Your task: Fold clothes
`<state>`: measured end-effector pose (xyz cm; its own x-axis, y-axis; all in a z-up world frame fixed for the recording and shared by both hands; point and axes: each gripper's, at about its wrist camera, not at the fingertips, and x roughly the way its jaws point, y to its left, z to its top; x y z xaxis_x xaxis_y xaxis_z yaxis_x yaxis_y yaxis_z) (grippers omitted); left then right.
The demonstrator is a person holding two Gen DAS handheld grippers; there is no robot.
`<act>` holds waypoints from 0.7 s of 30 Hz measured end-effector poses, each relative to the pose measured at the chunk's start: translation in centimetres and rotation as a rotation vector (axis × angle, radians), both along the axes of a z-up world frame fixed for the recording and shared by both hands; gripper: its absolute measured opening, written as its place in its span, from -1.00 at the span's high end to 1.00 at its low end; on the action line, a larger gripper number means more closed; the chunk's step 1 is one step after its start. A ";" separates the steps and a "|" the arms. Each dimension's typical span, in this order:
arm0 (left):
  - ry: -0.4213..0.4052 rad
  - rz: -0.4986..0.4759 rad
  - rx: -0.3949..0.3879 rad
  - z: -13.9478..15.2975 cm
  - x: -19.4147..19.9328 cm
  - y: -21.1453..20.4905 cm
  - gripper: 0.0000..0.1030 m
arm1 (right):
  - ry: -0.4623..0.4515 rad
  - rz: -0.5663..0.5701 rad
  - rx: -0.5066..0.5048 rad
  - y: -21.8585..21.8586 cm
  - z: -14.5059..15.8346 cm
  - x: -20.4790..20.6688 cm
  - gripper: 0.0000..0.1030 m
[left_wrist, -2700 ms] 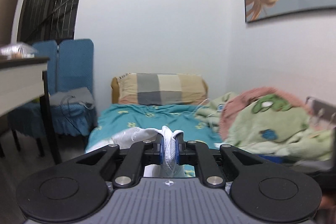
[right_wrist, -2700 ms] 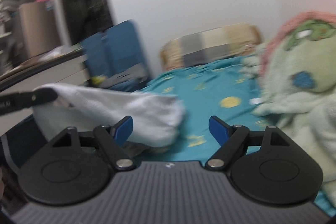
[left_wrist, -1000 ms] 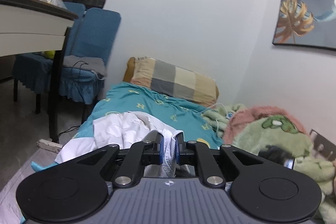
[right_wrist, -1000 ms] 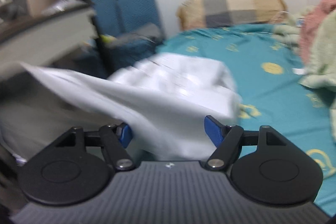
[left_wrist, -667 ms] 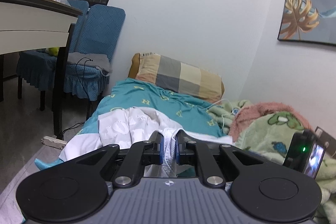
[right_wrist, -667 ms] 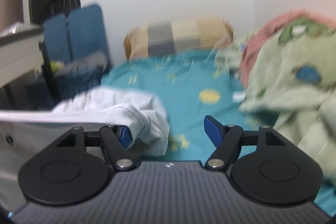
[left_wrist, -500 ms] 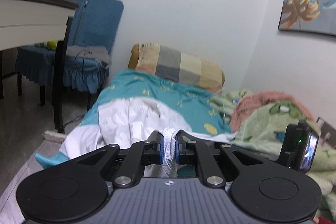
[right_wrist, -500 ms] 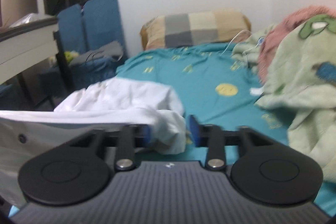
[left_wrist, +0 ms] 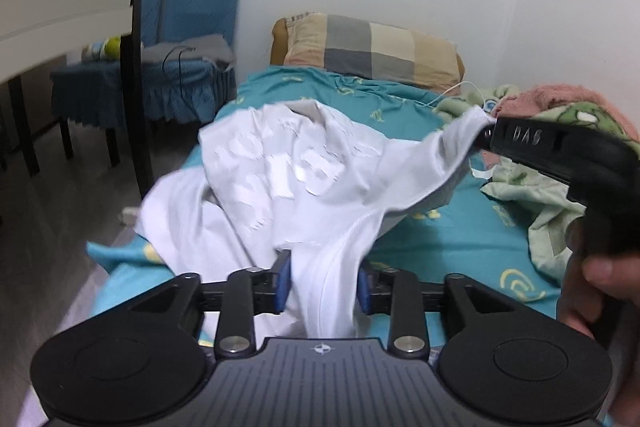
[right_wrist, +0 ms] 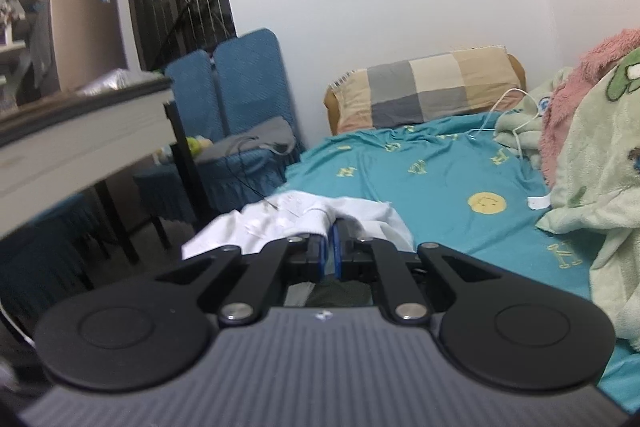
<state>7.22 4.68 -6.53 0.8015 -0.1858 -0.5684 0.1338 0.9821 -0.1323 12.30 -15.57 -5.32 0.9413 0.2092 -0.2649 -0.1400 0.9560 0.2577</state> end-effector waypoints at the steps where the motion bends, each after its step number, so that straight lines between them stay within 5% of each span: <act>1: -0.003 0.027 -0.010 -0.2 0.2 -0.5 0.17 | -0.010 0.004 0.000 0.1 0.2 -0.2 0.88; 6: -0.010 0.244 -0.089 -2.3 0.7 -2.4 0.09 | -0.063 -0.013 0.007 0.2 1.0 -1.1 0.88; 14: 0.116 0.409 -0.032 -5.4 -1.1 -2.1 0.08 | -0.063 -0.175 -0.017 -2.5 0.4 -0.6 0.88; 17: 0.058 0.499 -0.080 -3.9 -1.8 -0.1 0.25 | 0.020 -0.204 -0.065 -2.8 -1.3 0.6 0.88; 21: 0.025 0.569 -0.132 -3.0 -1.8 1.7 0.57 | 0.243 -0.183 -0.171 -2.1 -5.4 3.1 0.85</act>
<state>5.40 6.39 -9.52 0.7823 0.1999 -0.5899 -0.4151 0.8735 -0.2545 15.42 -17.67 -10.69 0.8641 -0.0240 -0.5028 0.0836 0.9918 0.0964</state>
